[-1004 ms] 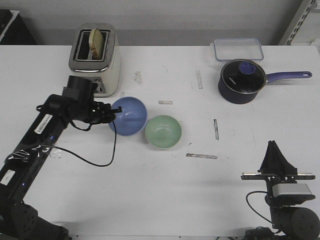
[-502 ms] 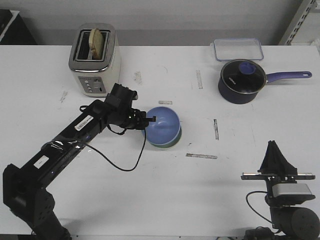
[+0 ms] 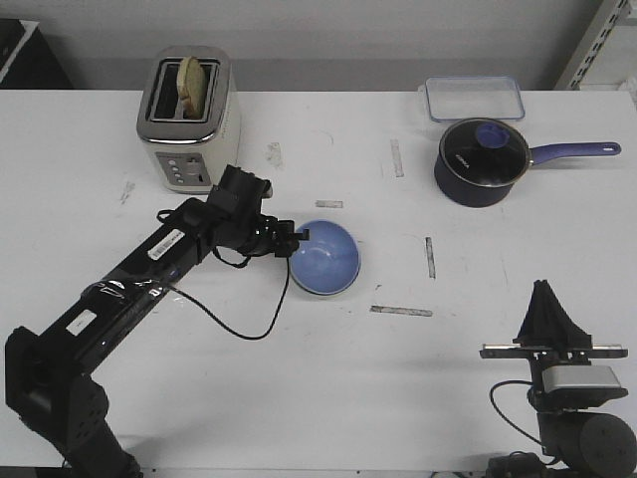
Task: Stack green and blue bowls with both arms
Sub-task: 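Lift the blue bowl with the left gripper and lower it into the green bowl, then open the left gripper and retract it to rest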
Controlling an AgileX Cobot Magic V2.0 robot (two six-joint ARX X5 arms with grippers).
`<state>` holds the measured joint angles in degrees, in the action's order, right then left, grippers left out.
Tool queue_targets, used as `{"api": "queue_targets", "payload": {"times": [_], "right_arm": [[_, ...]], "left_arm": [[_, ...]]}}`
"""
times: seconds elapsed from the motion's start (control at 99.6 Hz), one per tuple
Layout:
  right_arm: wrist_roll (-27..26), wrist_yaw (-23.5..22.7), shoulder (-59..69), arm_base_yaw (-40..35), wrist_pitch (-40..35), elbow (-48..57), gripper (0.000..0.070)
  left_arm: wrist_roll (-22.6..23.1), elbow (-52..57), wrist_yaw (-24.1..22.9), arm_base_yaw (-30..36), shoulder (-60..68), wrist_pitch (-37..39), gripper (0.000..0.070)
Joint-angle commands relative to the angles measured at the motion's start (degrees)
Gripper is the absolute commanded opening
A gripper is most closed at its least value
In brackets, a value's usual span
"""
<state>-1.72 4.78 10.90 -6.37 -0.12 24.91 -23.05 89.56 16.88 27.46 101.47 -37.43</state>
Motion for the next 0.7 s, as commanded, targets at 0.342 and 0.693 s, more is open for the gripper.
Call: {"api": "queue_targets", "payload": {"times": [0.342,0.693], "right_arm": [[0.3,0.2,-0.1,0.0,0.6,0.2,0.0009],[0.3,0.2,-0.1,0.0,0.6,0.2,0.0009]], "left_arm": [[3.7,1.1,0.3,0.3,0.7,0.0,0.0586],[11.1,-3.5,-6.6,0.1,-5.5,4.5,0.0414]]}}
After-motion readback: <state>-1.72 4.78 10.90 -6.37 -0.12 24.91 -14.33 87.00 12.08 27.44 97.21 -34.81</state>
